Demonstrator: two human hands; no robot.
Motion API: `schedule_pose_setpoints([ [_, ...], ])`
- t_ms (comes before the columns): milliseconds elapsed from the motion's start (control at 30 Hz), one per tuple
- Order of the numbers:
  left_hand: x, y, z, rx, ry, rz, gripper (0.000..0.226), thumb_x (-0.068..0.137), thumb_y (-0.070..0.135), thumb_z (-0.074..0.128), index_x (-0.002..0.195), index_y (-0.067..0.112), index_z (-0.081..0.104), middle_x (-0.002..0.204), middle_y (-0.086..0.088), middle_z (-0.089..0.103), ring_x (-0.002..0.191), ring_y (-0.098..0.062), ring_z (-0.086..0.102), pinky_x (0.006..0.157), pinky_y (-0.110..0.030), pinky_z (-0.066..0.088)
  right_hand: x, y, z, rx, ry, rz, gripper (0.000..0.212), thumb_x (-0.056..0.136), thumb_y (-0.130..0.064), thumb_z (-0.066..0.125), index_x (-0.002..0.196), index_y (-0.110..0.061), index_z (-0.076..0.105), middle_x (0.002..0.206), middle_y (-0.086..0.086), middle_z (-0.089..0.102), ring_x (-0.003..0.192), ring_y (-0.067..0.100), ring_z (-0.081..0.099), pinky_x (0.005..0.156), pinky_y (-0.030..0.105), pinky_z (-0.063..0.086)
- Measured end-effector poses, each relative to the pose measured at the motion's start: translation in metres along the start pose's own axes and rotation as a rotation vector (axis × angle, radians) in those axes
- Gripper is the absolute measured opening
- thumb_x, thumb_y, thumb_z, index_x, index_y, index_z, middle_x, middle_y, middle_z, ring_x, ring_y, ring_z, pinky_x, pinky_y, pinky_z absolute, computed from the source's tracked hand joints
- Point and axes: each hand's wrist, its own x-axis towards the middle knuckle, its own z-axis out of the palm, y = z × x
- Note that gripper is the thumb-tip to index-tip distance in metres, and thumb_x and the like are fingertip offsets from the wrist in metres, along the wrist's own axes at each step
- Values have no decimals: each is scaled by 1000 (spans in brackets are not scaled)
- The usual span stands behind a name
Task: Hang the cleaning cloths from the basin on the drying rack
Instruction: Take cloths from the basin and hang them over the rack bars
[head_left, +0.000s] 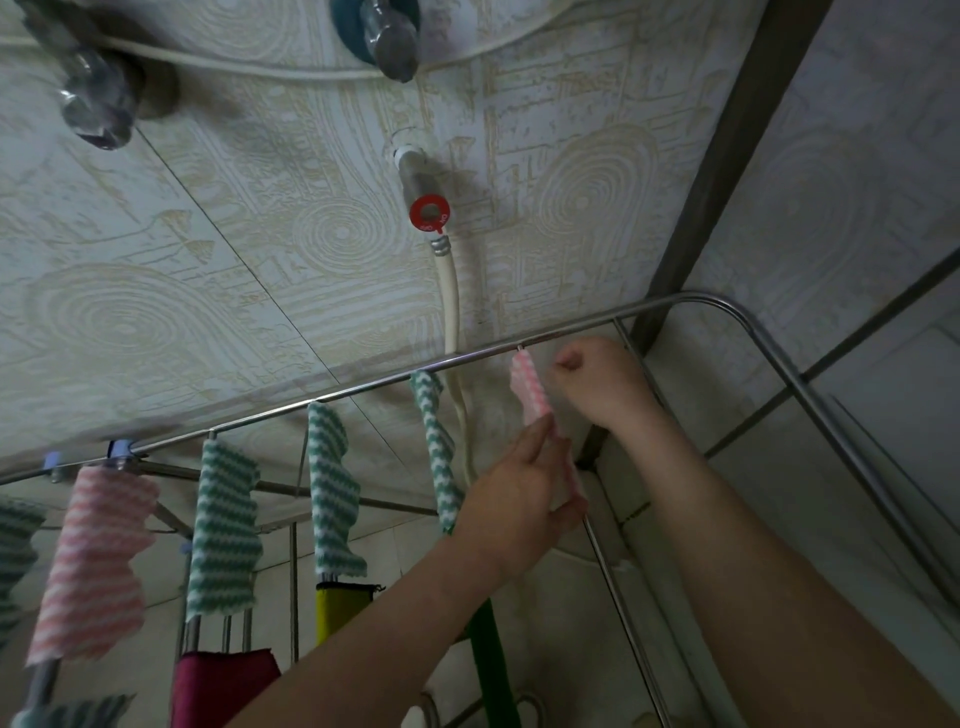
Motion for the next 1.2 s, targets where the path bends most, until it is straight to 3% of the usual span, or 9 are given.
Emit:
schedule_pose_setpoints([
  [100,2,-3,1,-51,-2,-36,79,84,40,65,148,14,26,159,-3,16,142,-17,26,109,-21,26,-38,15,-18,46,-237,66,21,84,-23,65,63,-21,65,63,-2,65,67,18,64,73,35,53],
  [200,5,-5,1,-82,-10,-57,84,81,40,69,147,11,27,158,-4,18,144,-16,22,113,-22,22,-72,20,-15,23,-258,78,20,84,-28,65,68,-17,71,66,-1,70,69,14,67,67,30,51],
  [300,6,-4,-2,-69,-32,-52,87,78,39,72,146,9,28,158,-6,18,144,-19,22,114,-25,22,-90,20,1,-3,-139,103,32,85,-36,64,60,-16,66,64,3,69,69,21,66,63,32,49],
  [400,-1,1,-13,-36,-29,-89,82,79,38,71,146,16,29,155,-5,25,140,-22,28,112,-28,25,-96,20,12,-81,-4,117,22,85,-33,64,76,-14,71,79,9,73,80,28,68,65,33,52],
  [600,-52,-25,-44,110,131,-287,46,88,30,60,132,19,52,114,-6,47,106,-23,48,92,-30,46,-110,21,23,-48,86,107,19,90,-19,61,104,-14,73,98,5,73,83,18,65,56,19,32],
  [867,-65,-29,-46,-98,29,-412,45,93,21,54,136,15,44,112,-8,52,95,-23,57,70,-19,36,-125,14,38,-79,164,111,26,96,-21,49,105,-10,71,93,13,72,78,27,64,60,27,38],
  [967,-69,-30,-51,-145,13,-394,48,92,22,57,136,15,42,112,-8,51,96,-22,56,73,-20,38,-136,14,43,-64,187,184,34,100,-28,39,115,-9,62,101,16,69,78,25,58,63,27,36],
  [1067,-82,-34,-59,-162,59,-298,42,91,24,58,131,14,47,111,-9,54,91,-24,60,70,-19,37,-161,10,44,-36,270,248,39,99,-30,38,126,-8,55,115,17,65,100,30,61,74,32,43],
  [1200,-100,-35,-70,-203,118,-183,31,93,22,56,123,15,59,104,-8,64,84,-19,61,68,-19,38,-205,-9,42,25,370,216,30,98,-24,44,117,-9,62,109,14,67,95,27,62,78,31,46],
])
